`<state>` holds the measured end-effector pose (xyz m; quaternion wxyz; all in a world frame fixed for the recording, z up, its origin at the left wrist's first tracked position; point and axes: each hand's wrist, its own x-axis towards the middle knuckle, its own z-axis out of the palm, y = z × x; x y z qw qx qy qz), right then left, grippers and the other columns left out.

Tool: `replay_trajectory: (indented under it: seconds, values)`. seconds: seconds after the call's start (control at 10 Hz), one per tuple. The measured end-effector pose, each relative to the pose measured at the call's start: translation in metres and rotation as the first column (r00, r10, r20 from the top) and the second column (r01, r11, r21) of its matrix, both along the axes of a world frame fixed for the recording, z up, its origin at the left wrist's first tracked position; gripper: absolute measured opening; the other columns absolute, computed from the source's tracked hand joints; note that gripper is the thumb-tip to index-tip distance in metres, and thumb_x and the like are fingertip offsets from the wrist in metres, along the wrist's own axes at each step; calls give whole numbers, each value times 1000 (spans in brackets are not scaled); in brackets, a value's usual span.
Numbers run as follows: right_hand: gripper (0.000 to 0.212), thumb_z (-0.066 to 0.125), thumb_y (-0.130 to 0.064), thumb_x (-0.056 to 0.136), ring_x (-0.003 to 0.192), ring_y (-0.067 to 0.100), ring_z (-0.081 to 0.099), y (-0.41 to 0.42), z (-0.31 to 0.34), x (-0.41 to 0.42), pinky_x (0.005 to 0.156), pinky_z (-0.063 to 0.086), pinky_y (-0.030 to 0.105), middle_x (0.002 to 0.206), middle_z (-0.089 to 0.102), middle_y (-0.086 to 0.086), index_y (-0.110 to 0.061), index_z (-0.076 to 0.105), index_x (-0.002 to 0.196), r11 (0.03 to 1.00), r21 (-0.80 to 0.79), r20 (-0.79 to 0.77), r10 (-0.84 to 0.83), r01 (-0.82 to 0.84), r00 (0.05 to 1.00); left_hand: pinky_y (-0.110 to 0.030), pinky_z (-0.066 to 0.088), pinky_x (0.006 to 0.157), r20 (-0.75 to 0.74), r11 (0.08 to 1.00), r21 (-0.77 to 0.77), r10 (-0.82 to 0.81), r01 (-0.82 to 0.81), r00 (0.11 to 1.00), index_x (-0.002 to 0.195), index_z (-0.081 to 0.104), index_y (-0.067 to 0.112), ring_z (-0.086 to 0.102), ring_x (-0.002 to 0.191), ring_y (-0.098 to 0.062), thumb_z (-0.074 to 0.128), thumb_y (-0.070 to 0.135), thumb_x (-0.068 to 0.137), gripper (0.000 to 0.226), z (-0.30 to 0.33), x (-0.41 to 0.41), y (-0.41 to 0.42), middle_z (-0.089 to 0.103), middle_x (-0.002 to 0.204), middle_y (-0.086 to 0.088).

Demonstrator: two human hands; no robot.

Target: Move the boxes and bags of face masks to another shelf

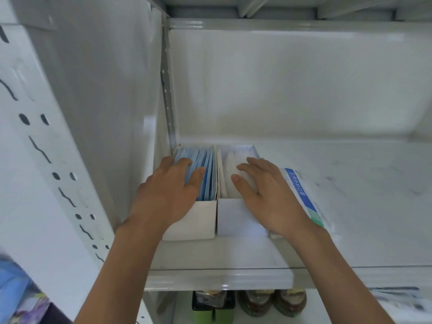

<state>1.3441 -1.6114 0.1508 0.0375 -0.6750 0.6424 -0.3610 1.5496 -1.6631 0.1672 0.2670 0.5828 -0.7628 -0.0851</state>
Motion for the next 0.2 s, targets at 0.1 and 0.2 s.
replay_trajectory:
  seconds: [0.1, 0.2]
  values:
    - [38, 48, -36, 104, 142, 7, 38, 13, 0, 3, 118, 29, 27, 152, 47, -6, -21, 57, 138, 975, -221, 274, 61, 1, 960, -44, 53, 84, -4, 965, -264, 5, -6, 1000, 119, 65, 21, 63, 106, -31, 31, 54, 102, 50, 4, 0, 14, 59, 132, -3]
    - [27, 52, -18, 99, 125, 10, 55, 40, -5, -6, 104, 41, 22, 127, 64, -9, -14, 66, 122, 883, -454, 330, 41, 120, 943, -47, 52, 91, -108, 860, -504, -152, 78, 982, 111, 71, 14, 63, 108, -27, 38, 38, 104, 42, -2, 2, 32, 63, 127, -6]
